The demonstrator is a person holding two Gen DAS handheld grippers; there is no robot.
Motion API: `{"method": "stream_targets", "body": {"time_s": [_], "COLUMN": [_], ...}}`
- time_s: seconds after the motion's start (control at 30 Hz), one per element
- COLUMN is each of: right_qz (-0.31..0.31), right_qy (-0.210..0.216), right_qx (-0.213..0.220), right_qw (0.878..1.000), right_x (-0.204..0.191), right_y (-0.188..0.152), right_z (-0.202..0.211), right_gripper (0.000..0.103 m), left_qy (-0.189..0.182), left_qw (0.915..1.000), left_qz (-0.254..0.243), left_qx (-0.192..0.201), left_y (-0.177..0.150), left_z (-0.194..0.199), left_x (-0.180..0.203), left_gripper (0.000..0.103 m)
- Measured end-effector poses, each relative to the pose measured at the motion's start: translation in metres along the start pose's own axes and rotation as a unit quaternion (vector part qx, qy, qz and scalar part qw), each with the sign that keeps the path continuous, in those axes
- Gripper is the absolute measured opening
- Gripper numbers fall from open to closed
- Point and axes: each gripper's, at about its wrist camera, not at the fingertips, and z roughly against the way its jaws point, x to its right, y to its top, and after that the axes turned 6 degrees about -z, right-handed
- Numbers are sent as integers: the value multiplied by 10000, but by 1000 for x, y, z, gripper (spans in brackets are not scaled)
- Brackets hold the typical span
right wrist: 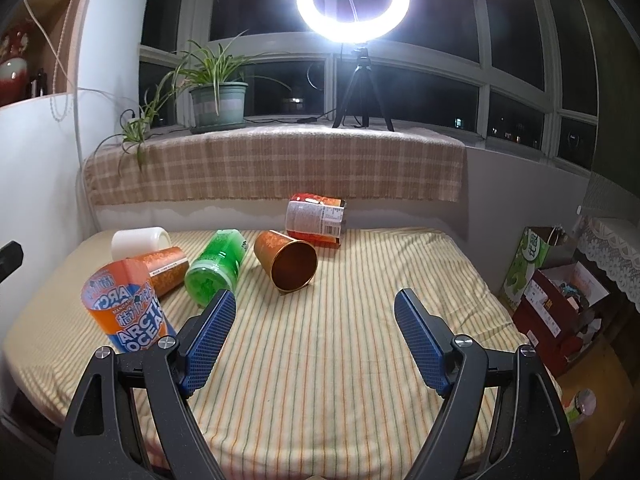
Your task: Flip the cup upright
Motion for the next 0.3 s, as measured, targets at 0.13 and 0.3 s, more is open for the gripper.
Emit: {"method": "stream_targets", "body": {"time_s": [0.13, 0.3], "right_qz": [5, 45], "right_qy": [1, 15], "right_qx": [-37, -112], "right_qw": [10000, 9999], "right_x": [-1, -4], "right_y": [0, -3], "right_z": [-3, -7], "right_gripper": [82, 82], "left_qy": [-1, 27], "left_qw": [10000, 10000], "left_qz": [7, 36], "left_qx": [-10, -17], "left_y": [-1, -3], "left_z": [-1, -4], "left_x": [-1, -5], "left_gripper": [103, 103]}}
